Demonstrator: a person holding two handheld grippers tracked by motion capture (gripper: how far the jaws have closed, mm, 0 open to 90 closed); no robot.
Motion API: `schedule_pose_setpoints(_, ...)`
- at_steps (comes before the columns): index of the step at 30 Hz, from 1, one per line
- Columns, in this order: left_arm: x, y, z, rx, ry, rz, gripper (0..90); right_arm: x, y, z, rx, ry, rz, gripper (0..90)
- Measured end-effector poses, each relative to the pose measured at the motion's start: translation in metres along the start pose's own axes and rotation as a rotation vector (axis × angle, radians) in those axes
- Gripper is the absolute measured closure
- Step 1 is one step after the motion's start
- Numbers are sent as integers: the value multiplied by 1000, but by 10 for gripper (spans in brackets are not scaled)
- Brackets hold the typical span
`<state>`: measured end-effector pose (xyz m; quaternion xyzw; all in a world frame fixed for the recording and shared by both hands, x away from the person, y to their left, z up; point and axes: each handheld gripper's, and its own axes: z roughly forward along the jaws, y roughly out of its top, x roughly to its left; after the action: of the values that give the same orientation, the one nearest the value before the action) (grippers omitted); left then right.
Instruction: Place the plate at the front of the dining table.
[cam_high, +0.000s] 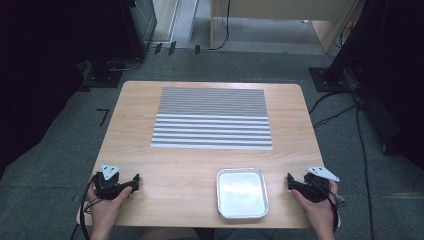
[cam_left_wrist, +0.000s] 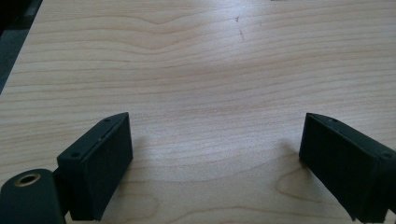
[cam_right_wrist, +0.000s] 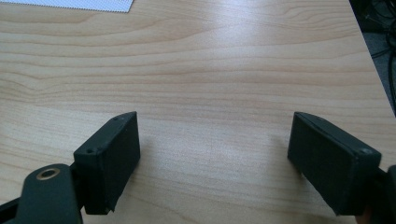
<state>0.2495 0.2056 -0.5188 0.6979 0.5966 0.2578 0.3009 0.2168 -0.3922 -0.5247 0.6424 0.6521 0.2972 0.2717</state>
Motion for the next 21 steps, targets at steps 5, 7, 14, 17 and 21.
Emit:
schedule_pose_setpoints(5,0,0,-1,0,14,-4,92,0,0,0,3,3,-1,150)
schedule_pose_setpoints(7,0,-1,-1,-5,27,-5,93,1,0,0,4,5,-1,148)
schedule_pose_setpoints(14,2,1,-4,-16,23,-31,98,-1,-1,-2,-3,12,29,153)
schedule_pose_setpoints(17,-3,2,-6,-21,14,-33,98,-1,-2,-3,-8,6,37,168)
schedule_pose_setpoints(21,-10,4,-7,-32,7,-43,106,0,-2,-3,-12,7,34,180)
